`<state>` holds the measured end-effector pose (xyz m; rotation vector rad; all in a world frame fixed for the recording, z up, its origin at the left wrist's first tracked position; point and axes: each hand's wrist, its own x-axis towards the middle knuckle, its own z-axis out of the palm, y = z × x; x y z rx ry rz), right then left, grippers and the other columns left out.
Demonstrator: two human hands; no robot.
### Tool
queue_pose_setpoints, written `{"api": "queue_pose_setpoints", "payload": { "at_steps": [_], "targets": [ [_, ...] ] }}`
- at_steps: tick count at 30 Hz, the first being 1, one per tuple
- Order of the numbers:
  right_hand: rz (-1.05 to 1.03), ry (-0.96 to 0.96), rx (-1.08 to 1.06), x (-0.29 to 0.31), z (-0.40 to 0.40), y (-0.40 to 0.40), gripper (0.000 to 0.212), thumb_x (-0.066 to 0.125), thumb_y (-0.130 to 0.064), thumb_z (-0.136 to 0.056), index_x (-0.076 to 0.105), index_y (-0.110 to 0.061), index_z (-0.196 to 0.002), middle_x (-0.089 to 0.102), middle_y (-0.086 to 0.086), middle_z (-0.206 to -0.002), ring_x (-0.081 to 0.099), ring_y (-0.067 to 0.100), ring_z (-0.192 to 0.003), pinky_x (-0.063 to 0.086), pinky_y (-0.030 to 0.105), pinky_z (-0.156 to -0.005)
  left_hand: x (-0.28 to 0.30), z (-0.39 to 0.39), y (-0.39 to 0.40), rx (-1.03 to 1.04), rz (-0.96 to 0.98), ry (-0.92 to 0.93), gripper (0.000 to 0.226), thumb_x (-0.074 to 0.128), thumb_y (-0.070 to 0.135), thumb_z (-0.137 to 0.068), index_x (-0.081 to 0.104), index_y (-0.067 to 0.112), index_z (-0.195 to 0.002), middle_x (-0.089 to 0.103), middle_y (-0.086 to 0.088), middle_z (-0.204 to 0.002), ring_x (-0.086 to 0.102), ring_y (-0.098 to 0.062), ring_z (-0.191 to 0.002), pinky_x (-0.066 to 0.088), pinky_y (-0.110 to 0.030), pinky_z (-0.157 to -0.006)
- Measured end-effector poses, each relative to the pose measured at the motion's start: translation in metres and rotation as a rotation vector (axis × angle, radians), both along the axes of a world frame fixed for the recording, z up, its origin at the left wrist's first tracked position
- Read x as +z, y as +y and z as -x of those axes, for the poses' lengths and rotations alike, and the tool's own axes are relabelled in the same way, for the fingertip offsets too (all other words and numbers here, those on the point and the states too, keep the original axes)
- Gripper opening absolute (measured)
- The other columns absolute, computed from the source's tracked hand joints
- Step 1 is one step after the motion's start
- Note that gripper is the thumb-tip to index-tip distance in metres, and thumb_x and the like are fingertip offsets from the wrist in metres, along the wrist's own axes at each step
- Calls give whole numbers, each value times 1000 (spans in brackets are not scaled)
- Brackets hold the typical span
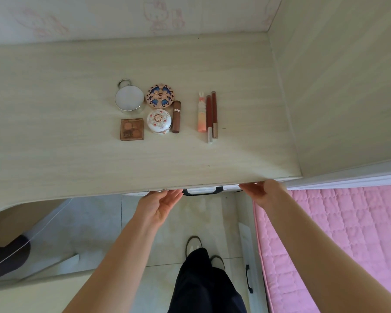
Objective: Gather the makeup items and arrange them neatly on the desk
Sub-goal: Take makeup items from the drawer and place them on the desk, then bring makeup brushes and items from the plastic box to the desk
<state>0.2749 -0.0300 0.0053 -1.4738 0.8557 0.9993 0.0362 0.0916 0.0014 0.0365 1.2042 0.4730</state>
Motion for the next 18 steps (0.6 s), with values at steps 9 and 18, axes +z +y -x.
{"api": "queue_pose_setpoints", "payload": {
  "at_steps": [9, 18],
  "targets": [
    [1, 2, 76, -4, -2, -9, 33, 19, 2, -98, 48, 0, -113, 57, 23, -121, 58, 40, -110, 49, 52, -74, -6, 2, -7, -18, -49, -11, 37, 45, -17, -89, 49, 4, -120, 57, -27, -125, 67, -38, -99, 58, -43, -71],
    [285, -603, 1064, 25, 30, -68, 16, 45, -14, -92, 56, -21, -101, 58, 4, -87, 55, 24, -84, 35, 27, -61, 22, -19, -58, -616, -415, 480, 40, 56, 6, -91, 48, 18, -129, 67, -4, -107, 63, -19, -93, 51, -31, -82]
  ]
}}
